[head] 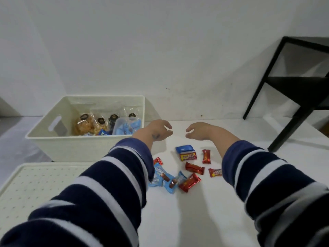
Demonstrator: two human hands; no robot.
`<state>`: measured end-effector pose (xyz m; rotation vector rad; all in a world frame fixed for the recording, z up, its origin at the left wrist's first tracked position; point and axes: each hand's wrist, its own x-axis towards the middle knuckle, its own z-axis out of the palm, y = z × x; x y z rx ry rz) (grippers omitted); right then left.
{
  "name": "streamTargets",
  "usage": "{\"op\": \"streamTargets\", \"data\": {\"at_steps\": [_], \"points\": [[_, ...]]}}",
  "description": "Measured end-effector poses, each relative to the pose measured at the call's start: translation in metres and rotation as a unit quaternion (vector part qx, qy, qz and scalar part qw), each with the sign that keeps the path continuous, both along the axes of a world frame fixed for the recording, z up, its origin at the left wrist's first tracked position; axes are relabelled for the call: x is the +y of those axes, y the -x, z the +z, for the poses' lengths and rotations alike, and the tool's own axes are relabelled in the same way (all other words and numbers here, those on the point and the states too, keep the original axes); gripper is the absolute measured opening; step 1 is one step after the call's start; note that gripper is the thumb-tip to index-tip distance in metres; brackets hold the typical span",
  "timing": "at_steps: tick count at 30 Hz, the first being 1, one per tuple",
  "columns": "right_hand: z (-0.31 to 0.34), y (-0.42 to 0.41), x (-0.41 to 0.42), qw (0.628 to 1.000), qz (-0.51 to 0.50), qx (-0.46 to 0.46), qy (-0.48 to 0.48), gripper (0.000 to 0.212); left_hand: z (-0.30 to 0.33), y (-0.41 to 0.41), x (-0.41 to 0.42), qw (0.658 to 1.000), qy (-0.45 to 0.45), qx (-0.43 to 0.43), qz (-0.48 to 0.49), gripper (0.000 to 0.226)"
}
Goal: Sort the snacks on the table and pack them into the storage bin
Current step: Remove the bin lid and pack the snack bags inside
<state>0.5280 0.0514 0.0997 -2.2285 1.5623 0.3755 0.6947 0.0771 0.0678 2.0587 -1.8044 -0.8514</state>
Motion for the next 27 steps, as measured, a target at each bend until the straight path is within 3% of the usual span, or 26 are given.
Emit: {"op": "streamTargets", "data": {"at_steps": [6,9,14,18,27], "points": [[-0.074,0.044,-0.015,0.999,-0.007,-0.033,-0.033,0.047,-0.075,0.016,0.026,0.998,-0.008,-0.017,0.054,0.036],[-0.12,0.058,-0.017,0.998,-0.037,-0.028,-0.042,0.059,-0.12,0.013,0.049,0.991,-0.038,-0.064,0.112,0.04],[-0.178,0.065,-0.017,1.0,-0.018,-0.02,-0.01,0.076,-0.168,0.015,0.073,0.979,-0.049,-0.133,0.147,0.066],[-0.205,0.057,-0.029,0.999,0.012,-0.009,0.038,0.071,-0.192,0.023,0.077,0.974,-0.05,-0.171,0.136,0.085],[-0.226,0.063,-0.031,0.998,0.038,-0.006,0.051,0.059,-0.207,0.029,0.079,0.972,-0.047,-0.19,0.126,0.086]]}}
